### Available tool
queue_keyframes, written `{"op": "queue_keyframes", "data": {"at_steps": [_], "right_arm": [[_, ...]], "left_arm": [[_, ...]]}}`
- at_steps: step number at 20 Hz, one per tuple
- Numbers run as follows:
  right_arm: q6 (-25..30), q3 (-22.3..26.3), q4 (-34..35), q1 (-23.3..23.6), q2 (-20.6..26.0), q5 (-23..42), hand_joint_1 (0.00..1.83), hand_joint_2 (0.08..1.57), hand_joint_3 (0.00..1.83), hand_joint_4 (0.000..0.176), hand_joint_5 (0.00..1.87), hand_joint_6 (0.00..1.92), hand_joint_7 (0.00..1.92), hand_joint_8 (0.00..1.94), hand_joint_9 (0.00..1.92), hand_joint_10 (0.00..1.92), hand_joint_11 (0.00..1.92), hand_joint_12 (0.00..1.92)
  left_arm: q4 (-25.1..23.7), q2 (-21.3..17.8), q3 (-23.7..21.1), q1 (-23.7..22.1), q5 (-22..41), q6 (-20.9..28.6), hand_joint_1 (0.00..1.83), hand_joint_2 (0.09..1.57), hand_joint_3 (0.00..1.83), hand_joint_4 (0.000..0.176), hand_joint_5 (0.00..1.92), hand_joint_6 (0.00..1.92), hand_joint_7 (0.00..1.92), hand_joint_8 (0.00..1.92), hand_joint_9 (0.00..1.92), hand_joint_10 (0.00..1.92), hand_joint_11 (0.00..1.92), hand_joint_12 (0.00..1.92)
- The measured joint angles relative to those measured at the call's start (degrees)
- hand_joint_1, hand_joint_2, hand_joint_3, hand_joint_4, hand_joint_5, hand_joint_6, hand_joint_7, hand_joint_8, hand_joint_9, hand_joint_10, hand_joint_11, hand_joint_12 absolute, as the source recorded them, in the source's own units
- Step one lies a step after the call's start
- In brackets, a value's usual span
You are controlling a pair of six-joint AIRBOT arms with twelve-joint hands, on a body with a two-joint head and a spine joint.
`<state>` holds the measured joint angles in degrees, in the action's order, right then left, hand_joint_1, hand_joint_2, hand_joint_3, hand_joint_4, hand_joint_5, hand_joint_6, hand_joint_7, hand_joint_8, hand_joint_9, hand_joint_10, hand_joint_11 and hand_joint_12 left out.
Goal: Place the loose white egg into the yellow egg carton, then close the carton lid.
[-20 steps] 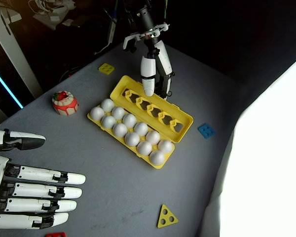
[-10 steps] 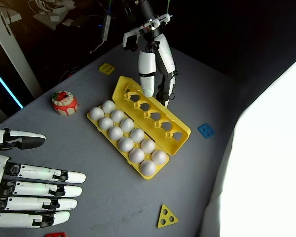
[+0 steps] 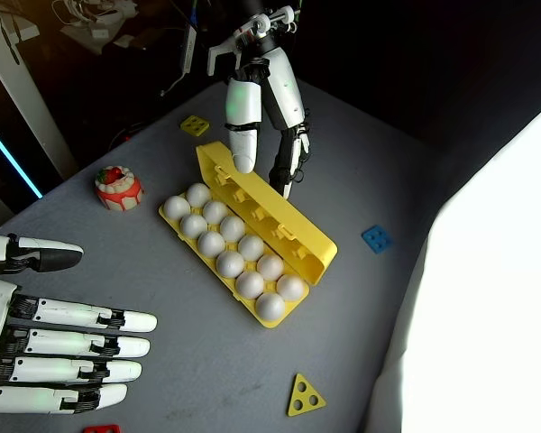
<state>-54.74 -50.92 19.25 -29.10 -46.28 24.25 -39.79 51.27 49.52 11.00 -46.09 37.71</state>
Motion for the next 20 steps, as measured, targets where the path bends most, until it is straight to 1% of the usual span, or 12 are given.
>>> {"op": "queue_keyframes", "data": {"at_steps": [1, 3, 5, 7, 9, 12, 13, 14, 15, 18, 19, 20], "right_arm": [[0.0, 0.0, -0.02, 0.0, 0.0, 0.0, 0.27, 1.2, 0.0, 0.0, 0.2, 0.0, 0.23, 0.0, 0.23, 0.01, 0.0, 0.7], [-0.02, 0.11, -0.17, 0.0, 0.0, 0.13, 0.28, 1.2, 0.0, 0.0, 0.24, 0.01, 0.25, 0.0, 0.25, 0.01, 0.0, 0.83], [-0.04, 0.17, -0.5, 0.0, -0.04, 0.17, 0.28, 1.2, 0.0, 0.0, 0.23, 0.01, 0.24, 0.0, 0.24, 0.01, 0.0, 0.8], [-0.07, 0.22, -0.57, -0.02, -0.04, 0.31, 0.28, 1.2, 0.0, 0.0, 0.23, 0.0, 0.22, 0.0, 0.23, 0.0, 0.0, 0.63], [-0.17, 0.22, -0.61, -0.02, -0.04, 0.33, 0.27, 1.2, 0.0, 0.0, 0.23, 0.0, 0.22, 0.0, 0.22, 0.0, 0.0, 0.61], [-0.24, 0.22, -0.79, -0.02, -0.35, 0.37, 0.3, 1.2, 0.0, 0.0, 0.25, 0.01, 0.24, 0.0, 0.24, 0.01, 0.0, 0.64], [-0.26, 0.28, -0.92, -0.02, -0.35, 0.35, 0.29, 1.2, 0.0, 0.0, 0.25, 0.01, 0.25, 0.0, 0.25, 0.01, 0.0, 0.72], [-0.28, 0.35, -1.11, -0.02, -0.42, 0.37, 0.28, 1.2, 0.0, 0.0, 0.24, 0.0, 0.25, 0.0, 0.25, 0.01, 0.0, 0.74], [-0.26, 0.39, -1.16, -0.02, -0.42, 0.44, 0.28, 1.2, 0.0, 0.0, 0.24, 0.0, 0.24, 0.0, 0.24, 0.01, 0.0, 0.74], [-0.33, 0.42, -1.55, -0.07, -0.42, 0.96, 0.28, 1.21, 0.0, 0.0, 0.22, 0.0, 0.2, 0.0, 0.18, 0.0, 0.0, 0.55], [-0.33, 0.46, -1.55, -0.07, -0.42, 1.11, 0.27, 1.22, 0.0, 0.0, 0.22, 0.0, 0.2, 0.0, 0.17, 0.0, 0.0, 0.62], [-0.33, 0.46, -1.55, -0.07, -0.42, 1.2, 0.26, 1.22, 0.01, 0.0, 0.22, 0.0, 0.18, 0.0, 0.16, 0.0, 0.0, 0.64]], "left_arm": [[0.04, 0.0, -0.83, 0.0, -0.09, 0.0, 0.3, 1.23, 0.0, 0.0, 0.53, 0.01, 0.63, 0.0, 0.4, 0.75, 0.1, 1.59], [0.15, 0.0, -1.84, 0.0, -0.33, 0.0, 0.28, 1.23, 0.0, 0.0, 0.54, 0.01, 0.65, 0.01, 0.4, 0.74, 0.1, 1.58], [0.13, 0.0, -3.21, 0.0, -0.68, -0.02, 0.27, 1.24, 0.0, 0.0, 0.51, 0.0, 0.66, 0.02, 0.4, 0.75, 0.12, 1.58], [0.13, 0.0, -4.79, 0.13, -0.74, -0.26, 0.29, 1.24, 0.0, 0.0, 0.53, 0.01, 0.68, 0.02, 0.4, 0.77, 0.09, 1.59], [0.04, 0.0, -5.84, 0.7, -0.33, -0.44, 0.28, 1.24, 0.0, 0.0, 0.52, 0.0, 0.67, 0.01, 0.39, 0.77, 0.07, 1.61], [0.17, 0.0, -7.45, 2.1, 0.52, -0.66, 0.29, 1.24, 0.0, 0.0, 0.49, 0.0, 0.65, 0.0, 0.37, 0.78, 0.09, 1.61], [0.42, 0.02, -7.65, 2.21, 0.57, -0.63, 0.28, 1.24, 0.0, 0.0, 0.49, 0.0, 0.65, 0.0, 0.38, 0.78, 0.11, 1.61], [-0.07, 0.02, -8.07, 2.69, 1.01, -0.7, 0.28, 1.24, 0.0, 0.0, 0.49, 0.0, 0.64, 0.0, 0.38, 0.79, 0.11, 1.63], [0.0, 0.07, -8.24, 3.02, 1.22, -0.61, 0.3, 1.24, 0.0, 0.0, 0.5, 0.0, 0.64, 0.0, 0.37, 0.82, 0.12, 1.65], [-0.02, 1.07, -8.9, 4.31, 2.01, -0.81, 0.34, 1.24, 0.0, 0.0, 0.52, 0.01, 0.69, 0.02, 0.41, 0.85, 0.16, 1.65], [0.13, 1.42, -9.03, 4.63, 2.4, -0.81, 0.31, 1.25, 0.0, 0.0, 0.53, 0.01, 0.68, 0.02, 0.41, 0.85, 0.15, 1.63], [-0.09, 1.97, -9.07, 5.01, 2.86, -0.83, 0.3, 1.26, 0.01, 0.0, 0.53, 0.01, 0.67, 0.01, 0.41, 0.85, 0.13, 1.63]]}}
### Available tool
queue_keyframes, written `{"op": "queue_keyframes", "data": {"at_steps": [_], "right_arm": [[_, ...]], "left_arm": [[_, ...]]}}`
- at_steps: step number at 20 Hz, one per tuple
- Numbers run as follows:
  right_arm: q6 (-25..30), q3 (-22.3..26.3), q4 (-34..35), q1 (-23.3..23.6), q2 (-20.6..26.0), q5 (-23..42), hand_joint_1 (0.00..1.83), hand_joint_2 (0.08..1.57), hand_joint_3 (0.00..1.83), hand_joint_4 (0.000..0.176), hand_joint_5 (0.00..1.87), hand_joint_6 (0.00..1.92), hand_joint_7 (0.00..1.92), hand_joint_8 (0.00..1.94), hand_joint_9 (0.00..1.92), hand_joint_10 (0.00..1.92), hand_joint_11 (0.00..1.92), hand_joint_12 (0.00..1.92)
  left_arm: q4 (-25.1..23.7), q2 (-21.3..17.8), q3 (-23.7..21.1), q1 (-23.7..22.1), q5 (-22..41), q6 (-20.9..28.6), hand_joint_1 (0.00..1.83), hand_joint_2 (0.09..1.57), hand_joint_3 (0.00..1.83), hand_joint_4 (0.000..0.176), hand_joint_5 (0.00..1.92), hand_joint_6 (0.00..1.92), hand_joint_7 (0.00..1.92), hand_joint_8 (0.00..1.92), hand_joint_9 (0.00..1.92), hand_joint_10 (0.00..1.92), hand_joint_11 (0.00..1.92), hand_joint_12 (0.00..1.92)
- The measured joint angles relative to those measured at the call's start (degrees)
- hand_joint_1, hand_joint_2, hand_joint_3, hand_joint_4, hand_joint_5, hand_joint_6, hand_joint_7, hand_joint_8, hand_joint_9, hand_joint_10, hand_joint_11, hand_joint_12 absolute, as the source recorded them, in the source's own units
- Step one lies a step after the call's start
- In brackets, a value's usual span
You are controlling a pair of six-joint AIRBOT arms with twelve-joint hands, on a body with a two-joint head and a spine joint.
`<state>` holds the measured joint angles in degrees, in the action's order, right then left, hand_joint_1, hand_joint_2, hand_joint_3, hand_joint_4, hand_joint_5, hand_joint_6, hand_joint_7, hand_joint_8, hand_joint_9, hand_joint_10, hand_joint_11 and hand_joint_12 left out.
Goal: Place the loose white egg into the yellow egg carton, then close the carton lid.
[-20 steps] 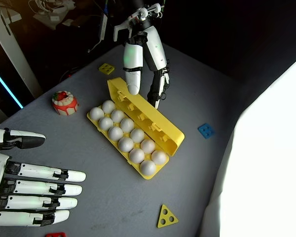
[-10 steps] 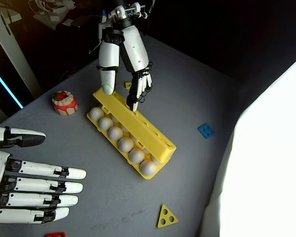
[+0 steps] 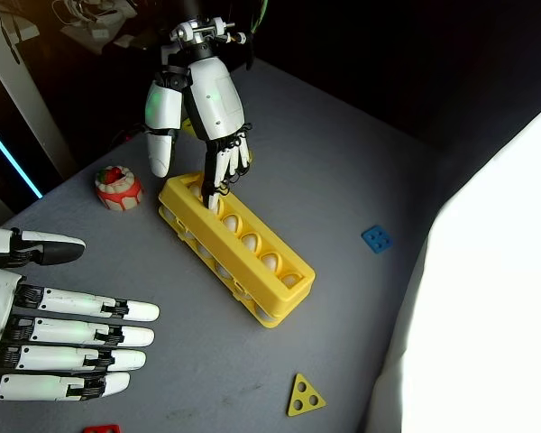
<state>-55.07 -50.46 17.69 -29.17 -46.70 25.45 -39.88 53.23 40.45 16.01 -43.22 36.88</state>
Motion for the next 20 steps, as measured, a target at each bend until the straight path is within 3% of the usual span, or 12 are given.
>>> {"op": "queue_keyframes", "data": {"at_steps": [3, 9, 13, 16, 20], "right_arm": [[0.0, 0.0, 0.07, 0.0, 0.02, -0.02, 0.28, 1.21, 0.0, 0.0, 0.25, 0.01, 0.21, 0.01, 0.19, 0.01, 0.0, 0.68], [0.0, 0.0, -0.15, 0.0, 0.02, 0.39, 0.2, 1.24, 0.0, 0.0, 0.23, 0.0, 0.23, 0.0, 0.21, 0.01, 0.0, 0.68], [0.0, 0.0, -0.17, 0.0, 0.02, 0.42, 0.15, 1.24, 0.0, 0.0, 0.23, 0.0, 0.26, 0.0, 0.24, 0.02, 0.0, 0.78], [0.0, 0.0, -0.17, 0.0, 0.02, 0.42, 0.18, 1.24, 0.0, 0.0, 0.24, 0.0, 0.3, 0.01, 0.27, 0.02, 0.0, 0.93], [0.0, 0.07, -0.46, 0.0, 0.02, 0.42, 0.18, 1.23, 0.0, 0.0, 0.23, 0.01, 0.3, 0.01, 0.27, 0.02, 0.0, 0.88]], "left_arm": [[-0.33, 0.85, -0.28, 0.24, 0.17, -0.35, 0.33, 1.24, 0.0, 0.0, 0.53, 0.01, 0.68, 0.01, 0.37, 0.86, 0.1, 1.69], [-0.31, 0.94, 1.49, -2.4, 0.74, -5.62, 0.35, 1.24, 0.0, 0.0, 0.54, 0.01, 0.7, 0.01, 0.38, 0.84, 0.01, 1.69], [0.28, 0.94, 2.56, -4.52, 0.37, -8.76, 0.3, 1.25, 0.0, 0.0, 0.52, 0.0, 0.69, 0.0, 0.38, 0.8, 0.08, 1.65], [0.07, 0.94, 3.78, -6.29, 0.31, -13.79, 0.29, 1.25, 0.0, 0.0, 0.52, 0.0, 0.69, 0.0, 0.38, 0.8, 0.06, 1.68], [0.5, 0.94, 5.73, -8.92, -0.44, -20.13, 0.28, 1.25, 0.0, 0.0, 0.55, 0.01, 0.74, 0.01, 0.43, 0.76, 0.08, 1.66]]}}
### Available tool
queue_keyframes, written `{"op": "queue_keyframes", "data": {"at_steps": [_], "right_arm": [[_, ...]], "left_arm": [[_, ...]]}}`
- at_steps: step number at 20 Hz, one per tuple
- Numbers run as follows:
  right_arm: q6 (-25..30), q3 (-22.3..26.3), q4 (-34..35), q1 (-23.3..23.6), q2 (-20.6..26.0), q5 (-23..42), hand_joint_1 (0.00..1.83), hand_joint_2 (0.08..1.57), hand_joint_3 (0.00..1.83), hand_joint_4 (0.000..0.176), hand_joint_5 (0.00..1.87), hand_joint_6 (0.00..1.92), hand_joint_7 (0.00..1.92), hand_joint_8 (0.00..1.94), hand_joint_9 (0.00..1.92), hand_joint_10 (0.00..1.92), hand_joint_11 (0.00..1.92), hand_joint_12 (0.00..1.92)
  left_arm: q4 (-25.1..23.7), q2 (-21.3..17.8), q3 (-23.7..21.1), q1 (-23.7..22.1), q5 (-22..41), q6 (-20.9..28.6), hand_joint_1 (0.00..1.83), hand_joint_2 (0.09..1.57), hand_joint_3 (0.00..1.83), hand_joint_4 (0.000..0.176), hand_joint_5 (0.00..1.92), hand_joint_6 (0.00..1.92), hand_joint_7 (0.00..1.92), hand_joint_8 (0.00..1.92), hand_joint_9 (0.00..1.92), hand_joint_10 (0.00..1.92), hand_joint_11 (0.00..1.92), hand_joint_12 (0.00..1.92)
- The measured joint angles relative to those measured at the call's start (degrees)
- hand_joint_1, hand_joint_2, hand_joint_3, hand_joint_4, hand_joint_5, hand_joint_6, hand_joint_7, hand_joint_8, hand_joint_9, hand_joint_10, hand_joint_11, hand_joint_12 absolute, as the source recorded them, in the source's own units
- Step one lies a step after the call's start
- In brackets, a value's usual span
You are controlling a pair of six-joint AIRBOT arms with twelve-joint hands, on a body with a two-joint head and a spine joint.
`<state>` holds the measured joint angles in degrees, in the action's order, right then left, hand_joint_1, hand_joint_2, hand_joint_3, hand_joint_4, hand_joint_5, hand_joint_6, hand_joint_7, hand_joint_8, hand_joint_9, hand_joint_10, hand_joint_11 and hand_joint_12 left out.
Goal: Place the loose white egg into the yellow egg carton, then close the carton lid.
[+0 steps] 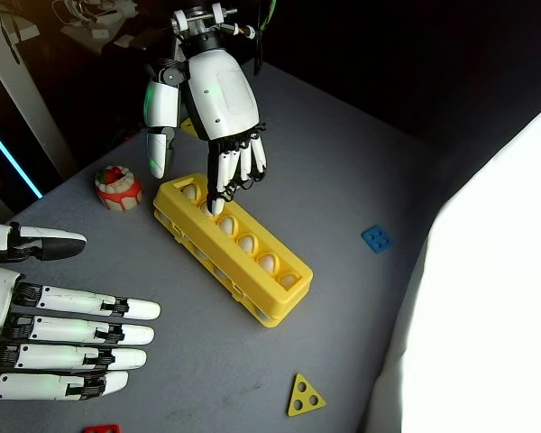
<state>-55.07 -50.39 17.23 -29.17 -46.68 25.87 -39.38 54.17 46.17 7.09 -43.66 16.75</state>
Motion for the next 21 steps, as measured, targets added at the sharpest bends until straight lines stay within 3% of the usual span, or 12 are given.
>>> {"op": "queue_keyframes", "data": {"at_steps": [3, 4, 5, 6, 7, 8, 10, 12, 14, 17, 19, 21], "right_arm": [[-0.02, 0.07, -0.92, 0.0, 0.0, 0.07, 0.24, 1.23, 0.0, 0.0, 0.44, 0.1, 0.49, 0.03, 0.42, 0.13, 0.0, 1.34], [-0.02, 0.07, -1.18, 0.0, 0.0, 0.24, 0.22, 1.24, 0.0, 0.0, 0.5, 0.16, 0.62, 0.05, 0.45, 0.44, 0.0, 1.51], [-0.02, 0.07, -1.66, 0.0, 0.0, 0.46, 0.26, 1.24, 0.0, 0.0, 0.54, 0.39, 0.74, 0.15, 0.48, 0.83, 0.06, 1.63], [-0.04, 0.17, -2.08, 0.0, 0.0, 0.83, 0.27, 1.24, 0.0, 0.0, 0.52, 0.65, 0.75, 0.36, 0.49, 1.05, 0.12, 1.7], [-0.04, 0.17, -2.49, 0.0, 0.0, 0.9, 0.3, 1.25, 0.0, 0.0, 0.56, 0.94, 0.7, 0.84, 0.52, 1.34, 0.25, 1.81], [-0.04, 0.2, -2.49, 0.0, 0.0, 0.92, 0.3, 1.25, 0.0, 0.0, 0.68, 1.12, 0.74, 1.13, 0.59, 1.48, 0.37, 1.88], [-0.04, 0.28, -2.62, 0.0, 0.0, 0.94, 0.26, 1.27, 0.0, 0.0, 0.81, 1.13, 0.9, 1.17, 0.72, 1.5, 0.5, 1.92], [-0.07, 0.28, -2.93, 0.0, 0.0, 0.92, 0.26, 1.27, 0.0, 0.0, 0.88, 1.05, 1.02, 1.16, 0.87, 1.57, 0.65, 1.92], [-0.07, 0.28, -3.15, 0.0, 0.0, 0.96, 0.24, 1.28, 0.0, 0.0, 0.9, 1.25, 1.07, 1.52, 1.0, 1.89, 0.86, 1.92], [-0.07, 0.31, -4.57, 0.0, 0.0, 0.98, 0.24, 1.29, 0.0, 0.0, 0.89, 1.53, 1.05, 1.69, 1.03, 1.92, 0.96, 1.92], [-0.07, 0.76, -6.23, 0.0, 0.07, 0.96, 0.25, 1.29, 0.0, 0.0, 0.85, 1.54, 1.04, 1.73, 1.03, 1.92, 0.98, 1.92], [3.45, 1.14, -13.14, 0.0, 0.07, 0.96, 0.28, 1.28, 0.0, 0.0, 0.84, 1.54, 1.04, 1.73, 1.03, 1.92, 0.97, 1.92]], "left_arm": [[-0.35, 0.0, 1.64, -3.26, -0.07, -5.9, 0.33, 1.24, 0.0, 0.0, 0.58, 0.01, 0.77, 0.02, 0.44, 0.78, 0.1, 1.67], [-0.26, 0.0, 1.92, -4.2, -0.02, -7.63, 0.32, 1.24, 0.0, 0.0, 0.61, 0.02, 0.79, 0.03, 0.46, 0.84, 0.14, 1.67], [-0.66, 0.0, 2.05, -4.87, -0.04, -8.92, 0.31, 1.24, 0.0, 0.0, 0.65, 0.03, 0.82, 0.05, 0.47, 0.95, 0.15, 1.7], [-1.79, 0.0, 2.05, -5.53, 0.35, -9.07, 0.31, 1.24, 0.0, 0.0, 0.68, 0.04, 0.87, 0.08, 0.54, 1.02, 0.22, 1.68], [-2.95, 0.0, 2.03, -5.95, 1.16, -9.07, 0.35, 1.24, 0.0, 0.0, 0.76, 0.07, 0.89, 0.38, 0.62, 1.1, 0.31, 1.69], [-3.43, 0.0, 2.03, -6.16, 1.57, -9.05, 0.39, 1.23, 0.0, 0.0, 0.81, 0.1, 0.78, 0.82, 0.62, 1.24, 0.34, 1.72], [-5.31, 0.0, 1.99, -6.69, 3.89, -9.11, 0.34, 1.25, 0.0, 0.0, 0.85, 0.3, 0.71, 1.27, 0.6, 1.54, 0.42, 1.86], [-6.01, -0.02, 1.66, -6.82, 5.38, -9.11, 0.3, 1.26, 0.0, 0.0, 0.76, 0.76, 0.73, 1.38, 0.63, 1.68, 0.45, 1.92], [-5.86, -0.02, 1.22, -7.17, 5.77, -9.11, 0.24, 1.28, 0.0, 0.0, 0.82, 1.01, 0.85, 1.39, 0.74, 1.67, 0.54, 1.91], [-5.95, -0.42, 1.07, -8.13, 5.81, -9.35, 0.18, 1.29, 0.0, 0.0, 0.82, 1.0, 0.87, 1.42, 0.75, 1.71, 0.56, 1.92], [-6.23, -0.63, 1.09, -8.26, 5.7, -9.42, 0.2, 1.3, 0.0, 0.0, 0.81, 1.02, 0.87, 1.48, 0.77, 1.76, 0.57, 1.92], [-6.1, -1.2, 1.09, -8.24, 5.42, -9.44, 0.18, 1.3, 0.0, 0.0, 0.8, 1.07, 0.86, 1.53, 0.76, 1.79, 0.57, 1.92]]}}
